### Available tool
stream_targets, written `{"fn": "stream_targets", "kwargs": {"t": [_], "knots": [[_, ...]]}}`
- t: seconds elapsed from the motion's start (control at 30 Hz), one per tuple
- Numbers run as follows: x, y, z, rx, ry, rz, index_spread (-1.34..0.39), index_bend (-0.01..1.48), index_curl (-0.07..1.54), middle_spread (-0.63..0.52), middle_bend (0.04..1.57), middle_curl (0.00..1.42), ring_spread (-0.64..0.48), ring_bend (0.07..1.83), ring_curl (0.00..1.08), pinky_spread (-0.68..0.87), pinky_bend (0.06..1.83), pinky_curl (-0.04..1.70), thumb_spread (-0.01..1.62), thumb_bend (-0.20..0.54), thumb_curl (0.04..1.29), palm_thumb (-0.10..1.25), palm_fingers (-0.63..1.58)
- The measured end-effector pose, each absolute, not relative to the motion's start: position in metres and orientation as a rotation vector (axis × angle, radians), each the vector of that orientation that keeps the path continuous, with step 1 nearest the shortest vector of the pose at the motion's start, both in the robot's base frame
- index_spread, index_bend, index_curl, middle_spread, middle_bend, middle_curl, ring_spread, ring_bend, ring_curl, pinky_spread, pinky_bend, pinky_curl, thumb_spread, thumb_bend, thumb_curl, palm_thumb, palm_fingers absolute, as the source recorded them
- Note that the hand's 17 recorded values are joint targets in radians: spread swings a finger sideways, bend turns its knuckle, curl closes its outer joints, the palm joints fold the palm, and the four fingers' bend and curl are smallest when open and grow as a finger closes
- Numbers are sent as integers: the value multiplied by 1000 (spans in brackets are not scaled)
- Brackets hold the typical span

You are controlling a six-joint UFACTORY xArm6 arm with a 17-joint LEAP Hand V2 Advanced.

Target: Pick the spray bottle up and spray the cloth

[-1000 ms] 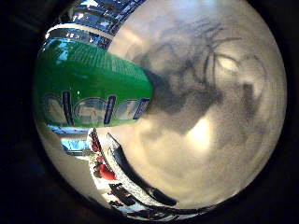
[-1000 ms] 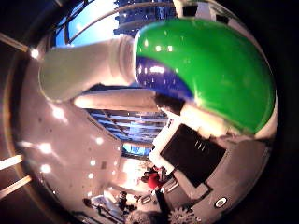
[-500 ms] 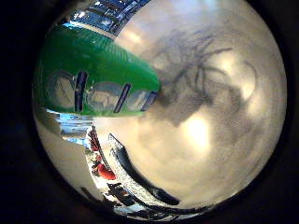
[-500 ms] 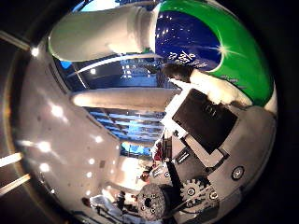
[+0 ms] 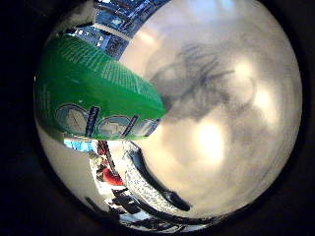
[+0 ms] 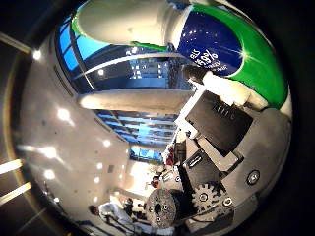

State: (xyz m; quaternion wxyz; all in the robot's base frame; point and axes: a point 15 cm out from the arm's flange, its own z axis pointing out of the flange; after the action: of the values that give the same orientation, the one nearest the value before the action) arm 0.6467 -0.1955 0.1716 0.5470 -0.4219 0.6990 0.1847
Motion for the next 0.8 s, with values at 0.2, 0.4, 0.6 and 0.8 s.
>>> {"fn": "stream_targets", "kwargs": {"t": [0.2, 0.4, 0.6, 0.8], "knots": [[625, -206, 209, -1105, 1616, 418, -393, 552, 776, -148, 1114, 610, -185, 1333, 513, -261, 1335, 547, 487, -27, 672, 1002, 1217], [592, -209, 239, -1254, 1583, 427, -397, 598, 833, -139, 1156, 627, -175, 1378, 529, -225, 1350, 599, 478, -30, 711, 992, 1183], [546, -197, 251, -1519, 1590, 485, -392, 599, 858, -137, 1163, 628, -174, 1385, 528, -221, 1336, 623, 481, -30, 727, 985, 1178], [513, -199, 276, -1799, 1609, 432, -392, 593, 875, -136, 1166, 628, -174, 1388, 527, -229, 1319, 643, 485, -31, 741, 978, 1176]]}}
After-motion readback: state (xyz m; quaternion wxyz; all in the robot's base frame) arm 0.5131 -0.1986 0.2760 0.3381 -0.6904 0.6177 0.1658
